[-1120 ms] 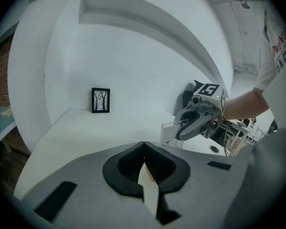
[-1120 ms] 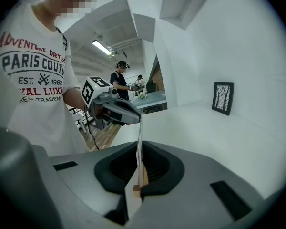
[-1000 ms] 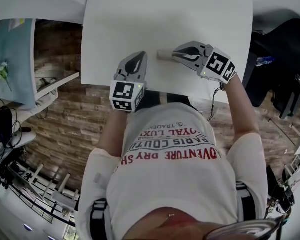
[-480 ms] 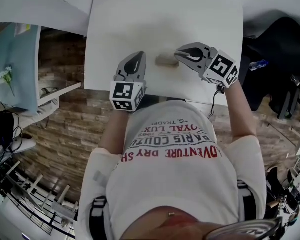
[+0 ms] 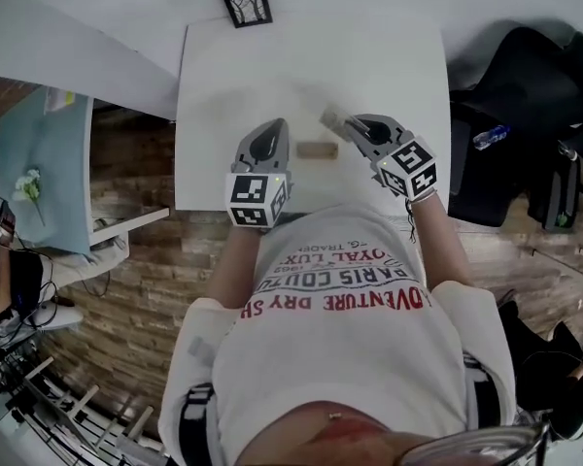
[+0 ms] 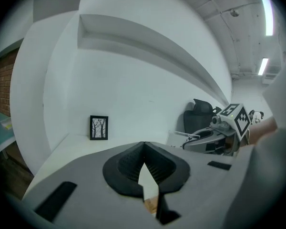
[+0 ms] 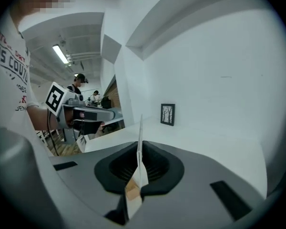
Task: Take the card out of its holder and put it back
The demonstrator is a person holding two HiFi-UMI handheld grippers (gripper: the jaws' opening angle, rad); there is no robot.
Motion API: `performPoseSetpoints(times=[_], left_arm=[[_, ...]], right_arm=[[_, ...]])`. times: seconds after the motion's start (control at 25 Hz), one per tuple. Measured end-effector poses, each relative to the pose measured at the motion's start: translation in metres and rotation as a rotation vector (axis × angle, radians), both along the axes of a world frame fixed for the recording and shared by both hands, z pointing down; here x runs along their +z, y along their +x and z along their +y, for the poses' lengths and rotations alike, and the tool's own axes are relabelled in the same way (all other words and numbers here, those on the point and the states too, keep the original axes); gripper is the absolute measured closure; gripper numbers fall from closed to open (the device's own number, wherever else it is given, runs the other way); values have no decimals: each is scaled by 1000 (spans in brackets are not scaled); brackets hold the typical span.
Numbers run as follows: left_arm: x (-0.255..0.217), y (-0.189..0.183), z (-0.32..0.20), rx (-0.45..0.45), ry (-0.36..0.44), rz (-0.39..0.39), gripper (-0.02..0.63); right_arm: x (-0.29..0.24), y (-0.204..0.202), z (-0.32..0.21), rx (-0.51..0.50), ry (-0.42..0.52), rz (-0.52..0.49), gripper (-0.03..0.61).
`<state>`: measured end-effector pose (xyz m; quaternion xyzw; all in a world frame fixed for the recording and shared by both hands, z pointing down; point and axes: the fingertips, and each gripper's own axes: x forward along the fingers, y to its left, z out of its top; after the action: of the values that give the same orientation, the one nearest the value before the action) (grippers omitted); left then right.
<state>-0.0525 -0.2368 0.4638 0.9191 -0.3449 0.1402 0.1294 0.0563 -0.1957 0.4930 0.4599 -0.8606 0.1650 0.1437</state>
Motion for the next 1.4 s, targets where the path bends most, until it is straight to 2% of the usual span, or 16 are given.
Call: performPoseSetpoints(times=[0.2, 0.44, 0.52, 0.72, 1.08, 1.4], left_arm=[[-8, 21, 0, 34, 29, 16, 589], [-7, 36, 14, 44, 25, 11, 589], [-9, 37, 12, 39, 35, 9, 589], [-13, 41, 14, 43, 48, 10, 590], [-12, 43, 18, 55, 43, 11, 589], [-12, 37, 24, 30, 41, 5, 589]], right_arm=[[3, 31, 1, 226, -19, -12, 541], [2, 59, 20, 443, -10, -45, 541], [1, 61, 21, 485, 1, -36, 541], [2, 61, 23, 509, -10, -61, 541], [-4, 58, 22, 460, 14, -57, 541], [-1, 57, 29, 448, -10, -76, 541]])
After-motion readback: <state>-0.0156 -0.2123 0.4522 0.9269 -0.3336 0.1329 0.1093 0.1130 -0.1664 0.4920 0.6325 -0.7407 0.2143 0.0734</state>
